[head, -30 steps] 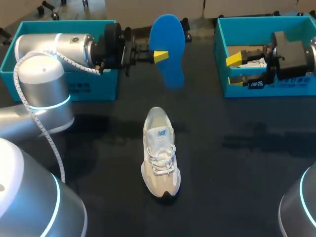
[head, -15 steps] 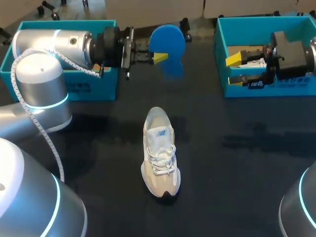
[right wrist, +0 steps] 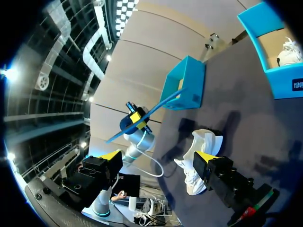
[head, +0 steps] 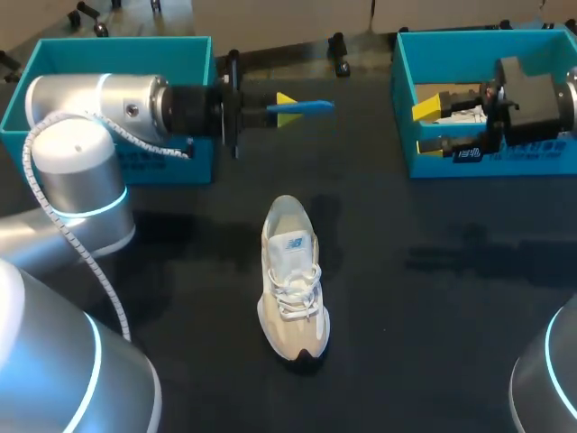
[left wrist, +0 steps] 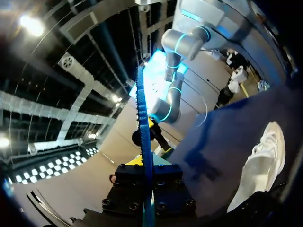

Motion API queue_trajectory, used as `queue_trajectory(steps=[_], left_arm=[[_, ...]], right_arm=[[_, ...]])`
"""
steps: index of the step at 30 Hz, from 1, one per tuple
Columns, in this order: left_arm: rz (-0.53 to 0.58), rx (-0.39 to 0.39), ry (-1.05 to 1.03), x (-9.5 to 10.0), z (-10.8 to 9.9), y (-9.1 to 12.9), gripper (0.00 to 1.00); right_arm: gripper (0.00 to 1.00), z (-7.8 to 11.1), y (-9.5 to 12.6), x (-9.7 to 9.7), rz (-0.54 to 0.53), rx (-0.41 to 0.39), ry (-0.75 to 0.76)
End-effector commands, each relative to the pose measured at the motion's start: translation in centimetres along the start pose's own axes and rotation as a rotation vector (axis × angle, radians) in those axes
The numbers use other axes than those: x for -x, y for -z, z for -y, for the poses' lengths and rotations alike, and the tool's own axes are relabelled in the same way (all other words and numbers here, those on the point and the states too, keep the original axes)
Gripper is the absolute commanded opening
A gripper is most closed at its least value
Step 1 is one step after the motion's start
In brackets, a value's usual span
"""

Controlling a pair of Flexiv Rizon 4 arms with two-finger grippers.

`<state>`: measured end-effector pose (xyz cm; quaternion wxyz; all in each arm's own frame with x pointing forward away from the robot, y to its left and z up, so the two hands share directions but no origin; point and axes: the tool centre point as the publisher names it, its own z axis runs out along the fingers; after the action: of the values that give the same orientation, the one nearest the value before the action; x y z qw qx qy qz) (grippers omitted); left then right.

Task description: Take the shoe out of the shoebox, open the shoe tongue, remove and reinsert the insole, then place the shoe into the shoebox

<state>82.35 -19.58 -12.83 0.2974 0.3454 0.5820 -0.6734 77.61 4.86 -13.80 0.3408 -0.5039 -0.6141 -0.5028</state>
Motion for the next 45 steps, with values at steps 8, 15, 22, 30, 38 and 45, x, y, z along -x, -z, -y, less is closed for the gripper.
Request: queue_trajectory(steps=[8,15,22,30,38,45], left_arm=[[0.011,0.031,-1.062,-0.63,-1.03,0.3,0.0],[0.011,0.031,-1.062,-0.63,-1.03,0.3,0.0],[-0.002,0.045,-1.08,-0.7,-1.08,0.32,0.0],[-0.019,0.101,-1.056,-0.89,-1.16,0.27,0.0],[-0.017,0.126,-0.986,-0.59,-0.85,0.24,0.0],[-0.023,0.122,-0.991,-0.59,-0.62,0.26,0.0]], right_arm=[[1.0,-0.05,-0.16,0.05,0.0,0.001,0.0],[1.0,-0.05,-0.16,0.05,0.0,0.001,0.0],[1.0,-0.05,-0.16,0.05,0.0,0.001,0.0],[1.0,-0.05,-0.16,0.05,0.0,0.001,0.0],[1.0,-0.15,-0.39,0.12,0.009,0.0,-0.002],[1.0,-0.26,-0.86,0.16,0.04,0.015,0.024]])
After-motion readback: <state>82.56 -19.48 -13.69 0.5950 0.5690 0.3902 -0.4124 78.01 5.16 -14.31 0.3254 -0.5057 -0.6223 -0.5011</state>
